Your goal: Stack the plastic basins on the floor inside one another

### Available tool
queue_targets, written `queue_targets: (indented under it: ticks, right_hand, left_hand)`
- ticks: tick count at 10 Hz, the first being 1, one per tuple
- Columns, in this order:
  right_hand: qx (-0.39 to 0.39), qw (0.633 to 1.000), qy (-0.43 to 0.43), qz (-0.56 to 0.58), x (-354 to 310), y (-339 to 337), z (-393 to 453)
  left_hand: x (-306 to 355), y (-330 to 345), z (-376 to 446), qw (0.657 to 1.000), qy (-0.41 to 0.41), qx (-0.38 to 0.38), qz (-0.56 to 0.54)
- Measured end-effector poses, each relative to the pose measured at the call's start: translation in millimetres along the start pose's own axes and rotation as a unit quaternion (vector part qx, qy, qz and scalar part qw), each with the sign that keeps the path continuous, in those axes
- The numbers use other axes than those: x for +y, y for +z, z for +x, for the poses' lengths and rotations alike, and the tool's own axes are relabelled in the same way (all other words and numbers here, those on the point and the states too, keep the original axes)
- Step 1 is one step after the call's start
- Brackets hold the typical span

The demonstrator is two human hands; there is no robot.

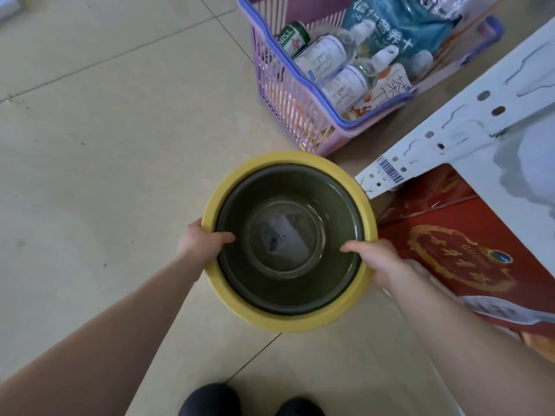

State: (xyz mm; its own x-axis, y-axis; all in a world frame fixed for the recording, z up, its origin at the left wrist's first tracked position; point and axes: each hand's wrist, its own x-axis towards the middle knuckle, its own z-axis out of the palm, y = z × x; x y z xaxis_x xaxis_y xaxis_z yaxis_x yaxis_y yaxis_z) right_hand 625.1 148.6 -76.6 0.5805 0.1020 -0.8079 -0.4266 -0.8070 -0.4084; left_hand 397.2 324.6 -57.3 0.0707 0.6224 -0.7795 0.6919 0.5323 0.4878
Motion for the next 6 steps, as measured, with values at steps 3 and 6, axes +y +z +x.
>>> queue_targets:
  ticks: [3, 6]
  right_hand:
    - [-0.005, 1.0, -0.001, -0.009, 9.9, 6.5, 24.1]
    - [0.003, 0.998, -0.021, -0.057, 9.1, -13.9, -46.9]
  left_hand:
    - [-12.0, 9.3, 14.3, 0.999, 0.011, 0.028, 0.013]
    - [-1.9, -27.7, -50.3, 0.998, -0.014, 0.027, 0.048]
